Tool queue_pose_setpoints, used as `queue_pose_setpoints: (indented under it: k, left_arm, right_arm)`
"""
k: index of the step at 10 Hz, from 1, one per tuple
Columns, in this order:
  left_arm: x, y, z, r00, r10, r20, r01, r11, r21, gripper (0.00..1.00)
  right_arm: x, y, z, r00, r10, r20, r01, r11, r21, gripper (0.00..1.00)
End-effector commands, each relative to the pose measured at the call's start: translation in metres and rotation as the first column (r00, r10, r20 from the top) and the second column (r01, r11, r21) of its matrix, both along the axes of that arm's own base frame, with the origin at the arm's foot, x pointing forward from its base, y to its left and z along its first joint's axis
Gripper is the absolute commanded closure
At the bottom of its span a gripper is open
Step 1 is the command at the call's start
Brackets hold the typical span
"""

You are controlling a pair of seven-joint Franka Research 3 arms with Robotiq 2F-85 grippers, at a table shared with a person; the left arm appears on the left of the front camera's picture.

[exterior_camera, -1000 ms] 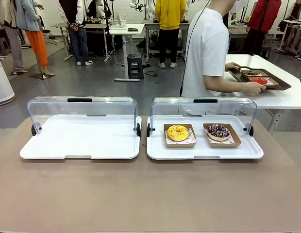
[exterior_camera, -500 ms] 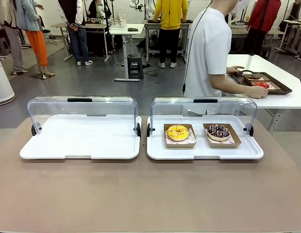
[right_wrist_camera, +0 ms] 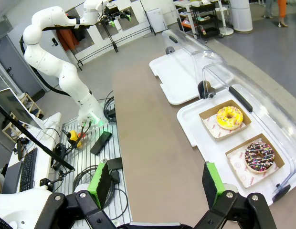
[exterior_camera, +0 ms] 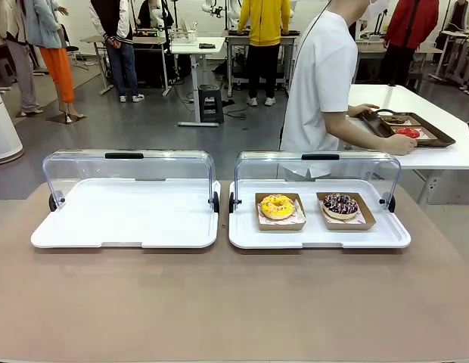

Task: Provide the desired donut to the person.
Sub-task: Place the picked Paper togo box onto the Handle tray extended by the person.

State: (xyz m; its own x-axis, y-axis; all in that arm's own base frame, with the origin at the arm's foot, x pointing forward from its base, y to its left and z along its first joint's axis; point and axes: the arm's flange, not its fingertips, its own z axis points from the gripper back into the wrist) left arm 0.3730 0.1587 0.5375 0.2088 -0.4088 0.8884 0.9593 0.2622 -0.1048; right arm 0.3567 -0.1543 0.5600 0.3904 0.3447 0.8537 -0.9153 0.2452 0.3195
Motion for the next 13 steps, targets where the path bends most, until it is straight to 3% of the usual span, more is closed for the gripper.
queue_pose_setpoints:
  k: [1,13]
  left_arm:
    - [-0.0005,0.0012,0.0006,1.000,0.000,0.004,0.000,1.000,-0.006,0.00]
    - [-0.0005,0.0012,0.0006,1.000,0.000,0.004,0.000,1.000,-0.006,0.00]
  right_arm:
    - [0.0009,0.0011,0.0000,1.000,0.005,0.012,-0.005,1.000,0.015,0.00]
    - [0.0009,0.0011,0.0000,1.000,0.005,0.012,-0.005,1.000,0.015,0.00]
